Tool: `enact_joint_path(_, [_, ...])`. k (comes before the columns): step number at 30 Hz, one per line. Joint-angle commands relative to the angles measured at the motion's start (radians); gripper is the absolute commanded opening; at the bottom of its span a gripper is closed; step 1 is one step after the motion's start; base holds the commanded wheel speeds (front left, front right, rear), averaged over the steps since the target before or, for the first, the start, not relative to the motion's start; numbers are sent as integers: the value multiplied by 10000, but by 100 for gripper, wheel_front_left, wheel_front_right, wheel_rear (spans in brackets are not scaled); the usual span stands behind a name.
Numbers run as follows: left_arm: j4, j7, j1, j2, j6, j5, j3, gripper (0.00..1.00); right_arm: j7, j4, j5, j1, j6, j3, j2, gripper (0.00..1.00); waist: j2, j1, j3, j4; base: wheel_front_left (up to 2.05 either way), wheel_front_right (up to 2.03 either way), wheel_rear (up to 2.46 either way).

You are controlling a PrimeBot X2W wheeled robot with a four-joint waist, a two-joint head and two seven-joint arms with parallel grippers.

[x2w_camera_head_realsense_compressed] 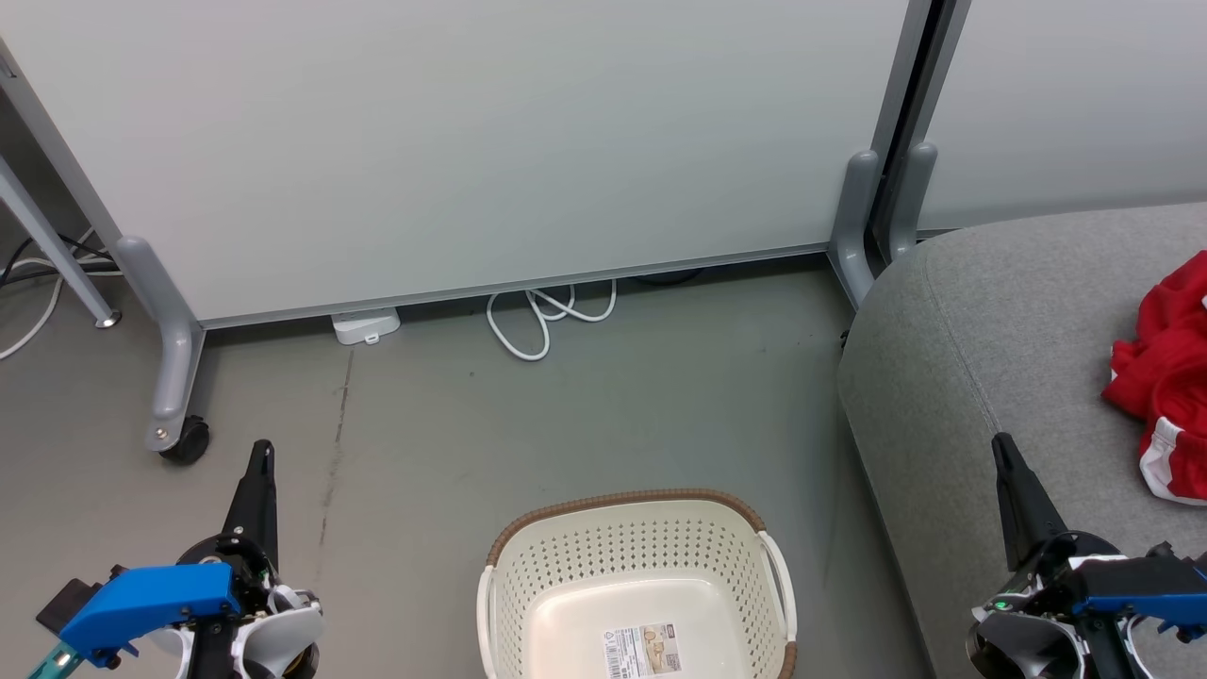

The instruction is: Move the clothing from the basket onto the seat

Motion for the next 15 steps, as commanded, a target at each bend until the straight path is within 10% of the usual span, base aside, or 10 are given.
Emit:
enact_joint_path(1, [-45,40,-94,-15,-92,-17,24,0,26,-22,26,-130,4,-15,-62,0,0,0,0,1,0,0,0])
enact_joint_path(15, [-46,37,-94,-15,-92,-19,21,0,25,-22,27,-124,4,-15,-62,0,0,0,0,1,0,0,0])
